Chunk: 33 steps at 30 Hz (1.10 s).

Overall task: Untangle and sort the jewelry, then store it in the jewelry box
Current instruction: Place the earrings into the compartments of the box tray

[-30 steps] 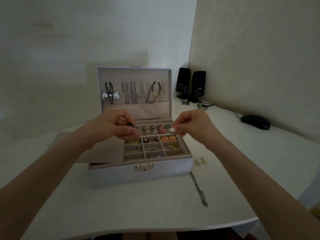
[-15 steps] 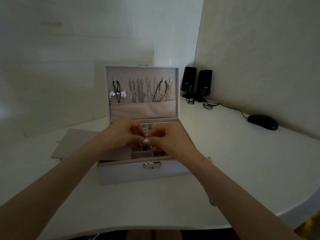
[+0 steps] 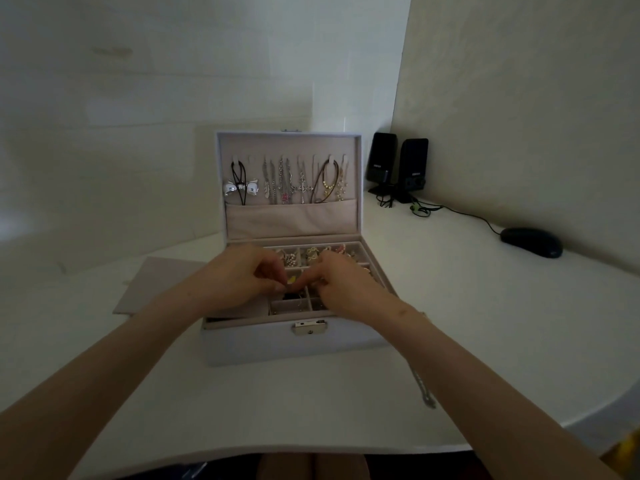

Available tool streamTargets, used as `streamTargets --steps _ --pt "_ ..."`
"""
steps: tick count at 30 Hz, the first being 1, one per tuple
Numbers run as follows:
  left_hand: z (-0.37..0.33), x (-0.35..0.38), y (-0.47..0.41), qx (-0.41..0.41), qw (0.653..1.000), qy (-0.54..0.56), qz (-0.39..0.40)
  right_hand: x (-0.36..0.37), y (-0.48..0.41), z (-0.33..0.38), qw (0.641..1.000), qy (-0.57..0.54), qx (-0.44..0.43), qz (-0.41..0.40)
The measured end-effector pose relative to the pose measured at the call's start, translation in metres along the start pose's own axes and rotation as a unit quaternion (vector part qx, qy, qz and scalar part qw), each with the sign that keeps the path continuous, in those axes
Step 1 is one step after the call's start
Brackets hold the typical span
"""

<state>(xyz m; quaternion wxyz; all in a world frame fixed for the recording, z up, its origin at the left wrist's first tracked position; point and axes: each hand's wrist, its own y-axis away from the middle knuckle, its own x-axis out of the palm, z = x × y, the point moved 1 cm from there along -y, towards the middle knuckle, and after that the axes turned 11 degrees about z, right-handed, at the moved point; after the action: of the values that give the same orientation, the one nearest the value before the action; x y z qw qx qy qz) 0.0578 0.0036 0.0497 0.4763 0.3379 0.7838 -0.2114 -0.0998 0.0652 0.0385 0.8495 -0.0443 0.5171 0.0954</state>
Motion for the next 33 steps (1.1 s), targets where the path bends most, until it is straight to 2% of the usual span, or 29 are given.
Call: streamTargets --steps 2,7,15,19,24,29,31,33 --pt "-0.002 0.002 0.001 0.015 1.000 0.016 -0.010 -0.002 -0.001 -0.002 1.000 -0.024 -0.006 0.009" --pt "-0.004 0.008 0.002 0.087 0.994 -0.029 0.059 -0.020 0.003 -0.021 0.988 -0.131 0.008 -0.080" --pt "0.004 0.006 0.000 0.075 0.986 -0.140 0.057 -0.025 0.012 -0.026 0.990 -0.129 -0.002 -0.053" --pt "0.005 0.001 0.001 0.064 0.981 -0.173 0.065 -0.016 0.010 -0.020 0.992 -0.119 -0.013 -0.037" --pt "0.001 -0.005 0.008 0.074 0.992 -0.101 0.006 -0.018 0.007 -0.018 0.994 -0.101 -0.016 -0.036" --pt "0.003 -0.001 0.010 0.063 0.982 -0.150 0.100 -0.014 -0.001 -0.013 0.999 -0.024 -0.029 0.012" --pt "0.000 -0.002 0.011 0.064 0.989 -0.117 0.071 -0.010 -0.005 -0.009 0.998 0.024 -0.049 0.041" --pt "0.000 -0.004 0.014 0.060 0.995 -0.079 -0.001 -0.009 -0.008 -0.008 0.996 0.047 -0.051 0.061"
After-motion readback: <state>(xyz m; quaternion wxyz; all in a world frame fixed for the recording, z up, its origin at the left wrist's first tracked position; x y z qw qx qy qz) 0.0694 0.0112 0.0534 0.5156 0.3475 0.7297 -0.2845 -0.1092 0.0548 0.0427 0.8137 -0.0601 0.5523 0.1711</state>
